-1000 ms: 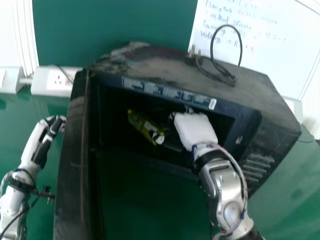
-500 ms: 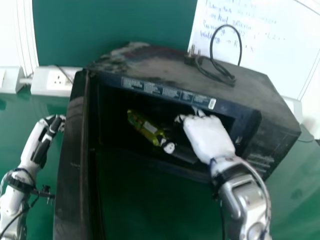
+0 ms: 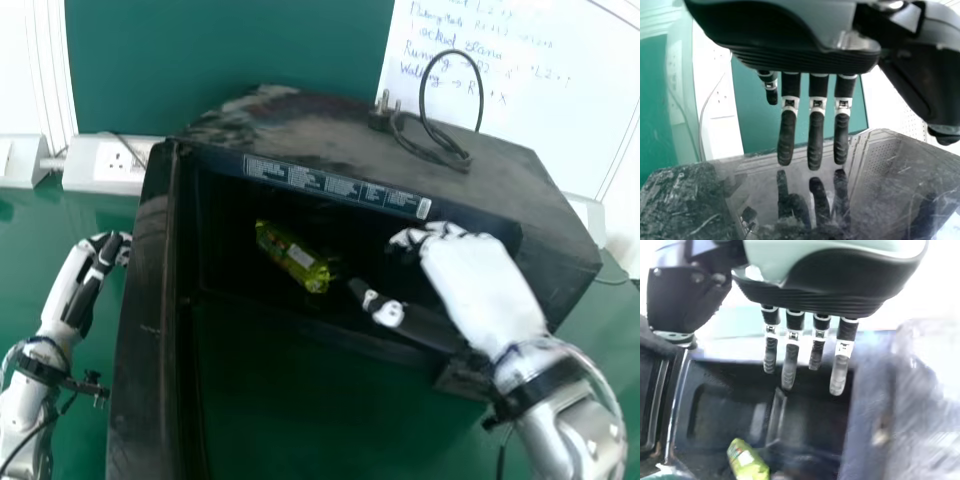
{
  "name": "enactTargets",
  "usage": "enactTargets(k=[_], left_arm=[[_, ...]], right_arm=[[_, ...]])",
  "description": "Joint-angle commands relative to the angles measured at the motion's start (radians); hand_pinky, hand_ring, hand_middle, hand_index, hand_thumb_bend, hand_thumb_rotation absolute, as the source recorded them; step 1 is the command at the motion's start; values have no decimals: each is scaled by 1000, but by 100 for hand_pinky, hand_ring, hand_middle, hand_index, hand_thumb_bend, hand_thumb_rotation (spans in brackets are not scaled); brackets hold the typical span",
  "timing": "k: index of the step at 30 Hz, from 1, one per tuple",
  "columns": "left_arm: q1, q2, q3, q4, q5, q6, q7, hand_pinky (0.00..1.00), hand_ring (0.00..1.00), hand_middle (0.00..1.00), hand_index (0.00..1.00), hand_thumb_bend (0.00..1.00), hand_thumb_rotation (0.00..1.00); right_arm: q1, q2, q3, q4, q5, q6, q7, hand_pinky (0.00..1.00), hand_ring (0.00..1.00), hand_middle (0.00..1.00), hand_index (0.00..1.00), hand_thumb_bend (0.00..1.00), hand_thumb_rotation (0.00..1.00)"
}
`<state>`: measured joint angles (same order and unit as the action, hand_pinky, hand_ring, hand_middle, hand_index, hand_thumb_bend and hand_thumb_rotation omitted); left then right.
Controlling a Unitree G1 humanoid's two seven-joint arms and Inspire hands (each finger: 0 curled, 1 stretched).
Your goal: Put biscuit inside oven
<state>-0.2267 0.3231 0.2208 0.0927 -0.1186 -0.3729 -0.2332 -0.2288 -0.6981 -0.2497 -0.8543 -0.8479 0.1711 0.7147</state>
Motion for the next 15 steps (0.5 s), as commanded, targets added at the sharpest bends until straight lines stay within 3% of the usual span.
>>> enactTargets(k=[1,6,10,15], left_arm=[[10,6,5,-4,-3,5,-1,29,35,44,48,51,5],[17,7,6,-25,-27,10,-18,29,35,44,48,51,5],[23,2,7,-41,-54,10,-37,29,35,44,48,51,5],[39,11,1,-78,-47,-1,-48,28,35,44,48,51,5]], right_arm=[[17,-20,-54,-24,28,-5,-1,49,57,62,75,78,76],[16,2,-122,-65,73,54,3,48,61,67,76,77,71],[9,35,-167,-84,80,100,-35,51,63,69,75,77,62],[-12,56,-213,-100,83,187,-48,52,63,71,76,77,61]])
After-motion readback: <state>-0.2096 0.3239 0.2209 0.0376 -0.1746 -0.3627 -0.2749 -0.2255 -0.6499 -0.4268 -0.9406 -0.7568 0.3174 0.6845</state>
